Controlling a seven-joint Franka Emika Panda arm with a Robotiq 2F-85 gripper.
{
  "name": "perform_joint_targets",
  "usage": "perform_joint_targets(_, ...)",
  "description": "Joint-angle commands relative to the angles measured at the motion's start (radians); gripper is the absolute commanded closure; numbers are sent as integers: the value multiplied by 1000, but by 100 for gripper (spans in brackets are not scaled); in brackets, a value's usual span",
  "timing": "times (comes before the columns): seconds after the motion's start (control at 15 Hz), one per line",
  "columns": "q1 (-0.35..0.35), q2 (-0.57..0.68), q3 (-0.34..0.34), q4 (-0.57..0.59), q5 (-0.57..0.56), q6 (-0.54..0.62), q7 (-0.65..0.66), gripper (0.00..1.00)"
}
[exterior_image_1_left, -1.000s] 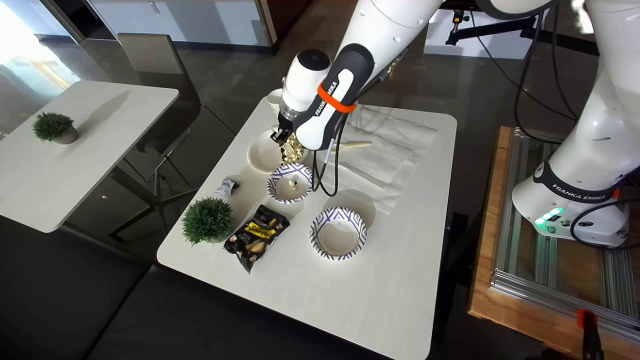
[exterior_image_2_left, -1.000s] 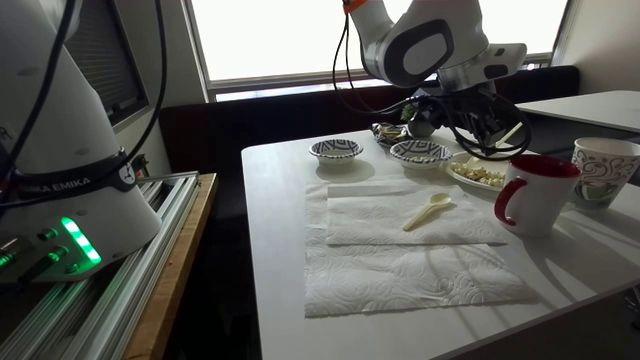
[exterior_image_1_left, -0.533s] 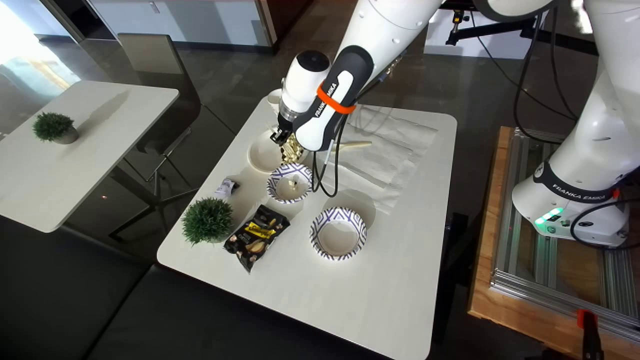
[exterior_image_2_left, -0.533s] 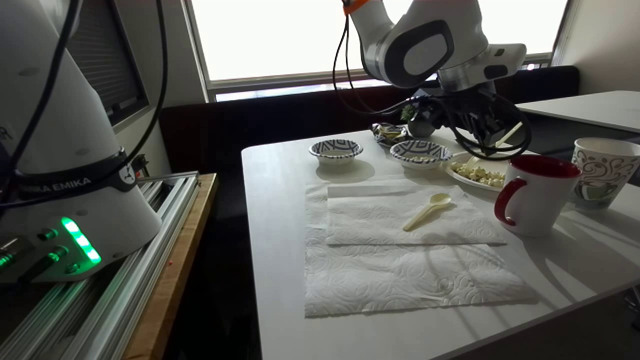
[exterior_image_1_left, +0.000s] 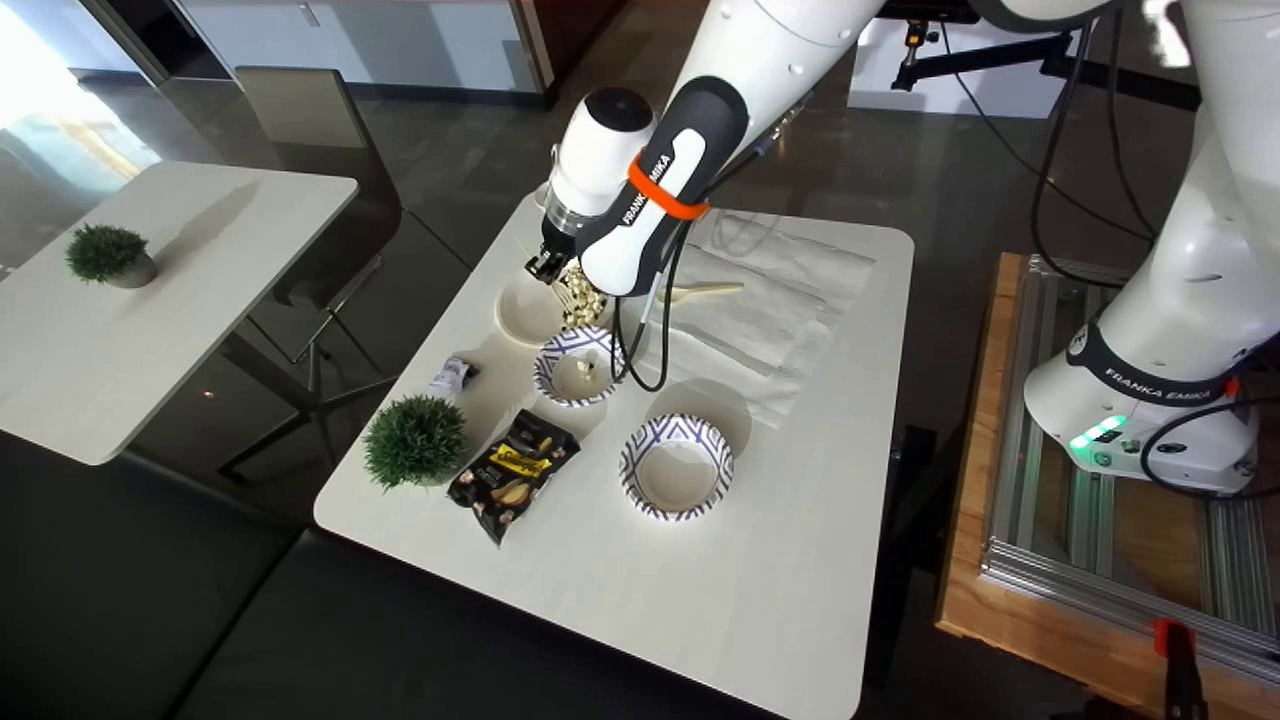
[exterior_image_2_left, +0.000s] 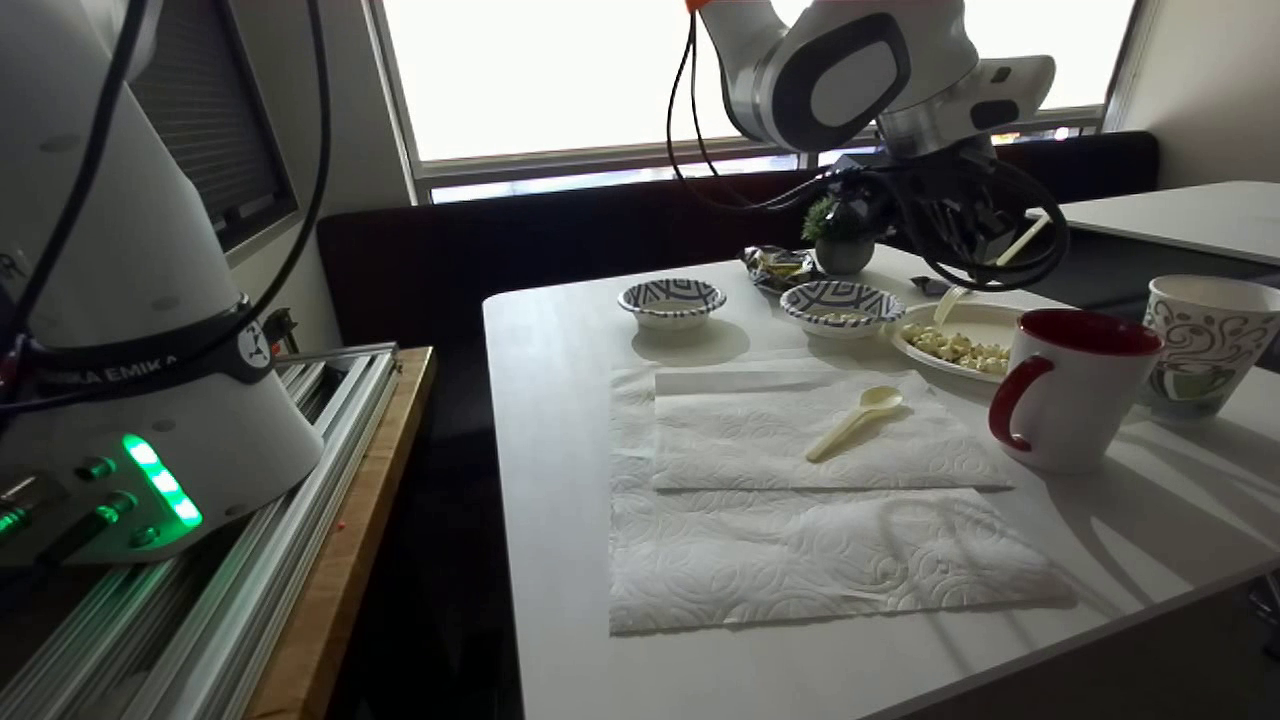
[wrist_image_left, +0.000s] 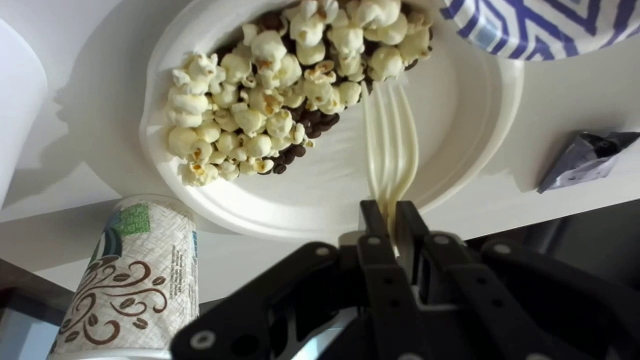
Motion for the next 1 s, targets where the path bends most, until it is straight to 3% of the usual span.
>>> perform_joint_targets(0.0,-7,-22,11,-3,-28,-17,40,97)
perform_joint_targets(0.93,33,17,-29,19,-23,-22,113,97)
